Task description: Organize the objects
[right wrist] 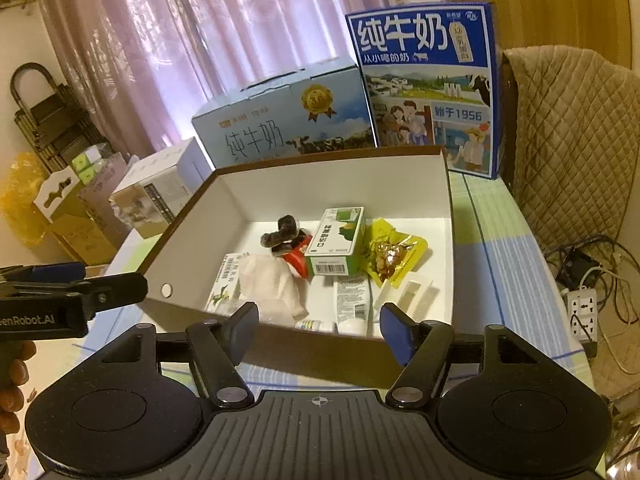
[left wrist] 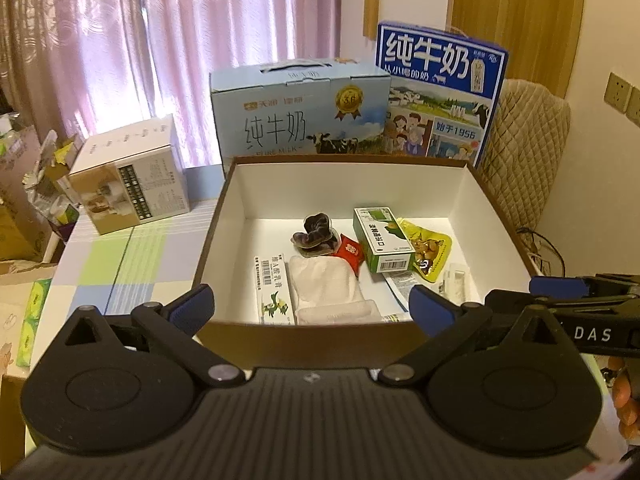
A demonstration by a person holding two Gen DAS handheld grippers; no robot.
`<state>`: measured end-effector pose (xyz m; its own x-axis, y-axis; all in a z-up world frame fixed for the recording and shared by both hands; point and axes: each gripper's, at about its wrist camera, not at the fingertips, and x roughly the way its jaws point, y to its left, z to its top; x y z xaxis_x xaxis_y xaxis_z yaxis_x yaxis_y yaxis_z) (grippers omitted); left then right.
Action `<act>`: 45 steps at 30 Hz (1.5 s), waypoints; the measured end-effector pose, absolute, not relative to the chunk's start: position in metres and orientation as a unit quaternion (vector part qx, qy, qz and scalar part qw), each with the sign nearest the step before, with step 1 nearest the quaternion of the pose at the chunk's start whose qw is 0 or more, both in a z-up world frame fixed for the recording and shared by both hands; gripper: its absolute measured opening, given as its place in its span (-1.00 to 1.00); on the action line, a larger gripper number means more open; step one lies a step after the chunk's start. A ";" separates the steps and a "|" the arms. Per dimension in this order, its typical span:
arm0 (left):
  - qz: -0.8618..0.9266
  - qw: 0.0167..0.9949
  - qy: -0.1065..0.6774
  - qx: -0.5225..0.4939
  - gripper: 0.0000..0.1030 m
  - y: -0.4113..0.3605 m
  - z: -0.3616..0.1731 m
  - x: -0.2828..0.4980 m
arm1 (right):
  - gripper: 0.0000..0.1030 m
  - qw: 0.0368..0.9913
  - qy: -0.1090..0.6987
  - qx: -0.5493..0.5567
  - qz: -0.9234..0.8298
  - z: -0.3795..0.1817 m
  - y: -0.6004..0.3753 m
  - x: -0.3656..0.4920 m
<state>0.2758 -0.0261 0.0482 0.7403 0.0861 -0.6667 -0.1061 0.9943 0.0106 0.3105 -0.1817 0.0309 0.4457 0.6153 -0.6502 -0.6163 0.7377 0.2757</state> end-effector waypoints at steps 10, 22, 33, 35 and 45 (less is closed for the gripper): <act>0.080 0.931 0.355 -0.043 0.99 -0.031 0.056 0.214 | 0.30 0.846 0.380 -0.013 0.373 0.035 -0.204 0.270; 0.059 0.926 0.370 -0.047 0.98 -0.024 0.057 0.158 | 0.31 0.853 0.383 -0.013 0.355 0.044 -0.212 0.205; 0.025 0.920 0.388 -0.044 0.98 -0.008 0.051 0.098 | 0.32 0.861 0.383 -0.024 0.335 0.047 -0.206 0.127; 0.021 0.919 0.390 -0.042 0.98 -0.005 0.049 0.088 | 0.32 0.861 0.382 -0.025 0.334 0.047 -0.204 0.115; 0.011 0.915 0.402 -0.041 0.98 0.006 0.041 0.047 | 0.32 0.859 0.387 -0.034 0.332 0.044 -0.199 0.066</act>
<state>0.0466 0.0057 0.0412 0.6767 -0.0130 -0.7361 -0.0527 0.9964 -0.0661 0.0657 -0.1987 0.0439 0.4795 0.5448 -0.6880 -0.5971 0.7770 0.1992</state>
